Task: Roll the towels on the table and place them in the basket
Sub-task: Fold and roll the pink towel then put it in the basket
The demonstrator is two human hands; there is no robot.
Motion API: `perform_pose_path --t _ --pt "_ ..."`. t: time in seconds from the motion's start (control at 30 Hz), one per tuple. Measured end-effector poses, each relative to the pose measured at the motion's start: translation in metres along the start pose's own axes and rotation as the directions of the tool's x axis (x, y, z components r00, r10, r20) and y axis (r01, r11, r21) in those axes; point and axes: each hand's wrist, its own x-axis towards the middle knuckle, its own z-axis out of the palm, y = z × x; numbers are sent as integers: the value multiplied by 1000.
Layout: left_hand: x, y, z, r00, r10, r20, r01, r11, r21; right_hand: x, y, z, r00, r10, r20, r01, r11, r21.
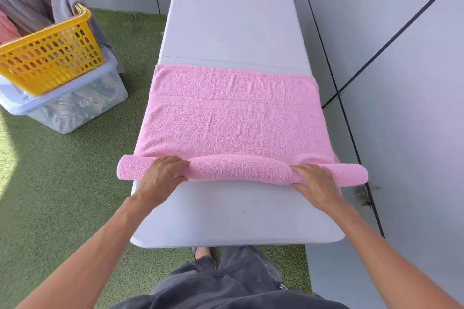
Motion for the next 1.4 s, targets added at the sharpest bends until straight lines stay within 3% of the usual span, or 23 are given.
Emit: perform_pose_path --t 0.13,0.17,0.27,0.33,0.43,0.5,0.57,0.7,0.73,0.8,0.83,0.9,1.0,1.1,1.2,1.27,1.33,1.4 --pt "17 -9 -20 951 -110 288 159 975 -153 14 15 -22 967 20 254 -72 978 197" --pt "20 -9 -23 959 -110 261 159 972 -174 16 15 -23 980 35 196 -87 960 265" --pt "19 -2 -17 998 -17 -62 9 991 -135 15 5 -17 982 82 -172 -29 956 293" --pt "12 2 -6 995 71 -69 -73 997 -23 10 -2 -7 974 43 -221 1 981 193" --pt "7 2 8 998 61 -9 -60 994 88 1 -7 6 994 24 -102 -21 999 28" --pt "9 4 11 998 41 -55 -35 993 112 0 -8 7 993 32 -115 -32 999 -1" --pt "14 6 5 1000 2 -20 -1 997 78 3 -7 -2 998 48 -39 -47 999 9" --pt "21 -7 -13 945 -83 316 114 990 -81 13 11 -28 932 45 359 -114 978 174" --pt "21 -7 -15 948 -78 310 121 985 -121 14 13 -29 941 43 335 -133 959 251" --pt "18 -3 -13 996 -38 84 50 987 -151 13 11 -24 991 100 85 -124 922 367" --pt "14 1 -9 999 -8 -34 5 994 -111 12 8 -21 991 122 -53 -93 923 373" --pt "6 4 0 991 20 -131 -20 1000 5 9 1 -12 984 82 -159 -38 965 260" --pt "-3 7 10 999 0 -54 5 996 93 2 -7 0 999 21 -47 -18 998 59" --pt "1 11 5 1000 -3 -31 5 997 81 -1 -7 2 1000 24 -3 -24 1000 19" --pt "9 3 -10 962 -89 258 100 995 -31 2 -1 -15 983 16 181 -37 993 115" --pt "12 -1 -15 939 -106 328 151 982 -115 5 2 -23 966 32 255 -98 964 249" --pt "11 3 -13 994 -54 99 71 981 -181 5 2 -20 995 68 79 -92 929 358" --pt "7 10 -9 995 30 -94 -40 993 -108 3 -2 -12 990 60 -127 -15 945 327"
